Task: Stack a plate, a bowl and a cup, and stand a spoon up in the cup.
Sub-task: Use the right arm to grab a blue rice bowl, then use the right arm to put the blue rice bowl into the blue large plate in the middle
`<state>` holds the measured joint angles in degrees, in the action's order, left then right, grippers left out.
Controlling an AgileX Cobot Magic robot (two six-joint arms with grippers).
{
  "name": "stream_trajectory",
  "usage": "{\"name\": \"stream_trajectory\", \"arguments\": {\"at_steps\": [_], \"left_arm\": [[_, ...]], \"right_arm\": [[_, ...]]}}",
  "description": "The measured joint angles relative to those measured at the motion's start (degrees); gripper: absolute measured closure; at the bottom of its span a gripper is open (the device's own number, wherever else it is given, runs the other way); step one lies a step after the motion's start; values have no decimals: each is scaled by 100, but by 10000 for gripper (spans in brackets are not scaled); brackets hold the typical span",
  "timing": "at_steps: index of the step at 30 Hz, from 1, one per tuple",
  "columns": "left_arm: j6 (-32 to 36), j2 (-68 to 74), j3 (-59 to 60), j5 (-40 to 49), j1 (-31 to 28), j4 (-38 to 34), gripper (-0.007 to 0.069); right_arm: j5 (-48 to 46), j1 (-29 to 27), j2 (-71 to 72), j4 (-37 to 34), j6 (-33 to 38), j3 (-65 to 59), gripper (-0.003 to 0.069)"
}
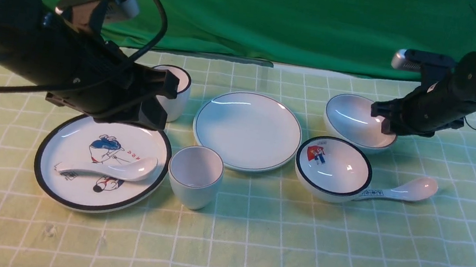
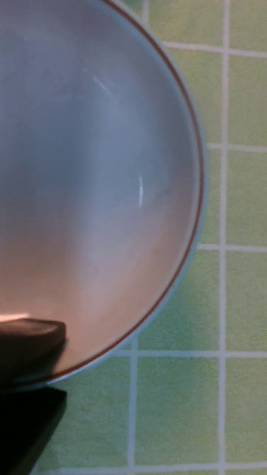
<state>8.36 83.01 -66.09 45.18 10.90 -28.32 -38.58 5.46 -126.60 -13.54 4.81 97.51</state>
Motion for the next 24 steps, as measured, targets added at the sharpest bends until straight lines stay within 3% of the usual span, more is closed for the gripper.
{"name": "stream_trajectory", "arguments": {"at_steps": [4, 13, 17, 24], "left_arm": [[17, 0, 0, -6, 0, 0, 608], [17, 0, 0, -87, 0, 0, 608], [17, 0, 0, -229, 0, -12, 608], [17, 0, 0, -291, 0, -14, 608]], "right_arm": [[158, 0, 29, -45, 0, 50, 582], [-132, 81, 399, -13, 92, 773, 582], [-436, 490, 620, -433, 553, 1239, 582], [-415, 1575, 146, -644, 741, 1300, 582]]}}
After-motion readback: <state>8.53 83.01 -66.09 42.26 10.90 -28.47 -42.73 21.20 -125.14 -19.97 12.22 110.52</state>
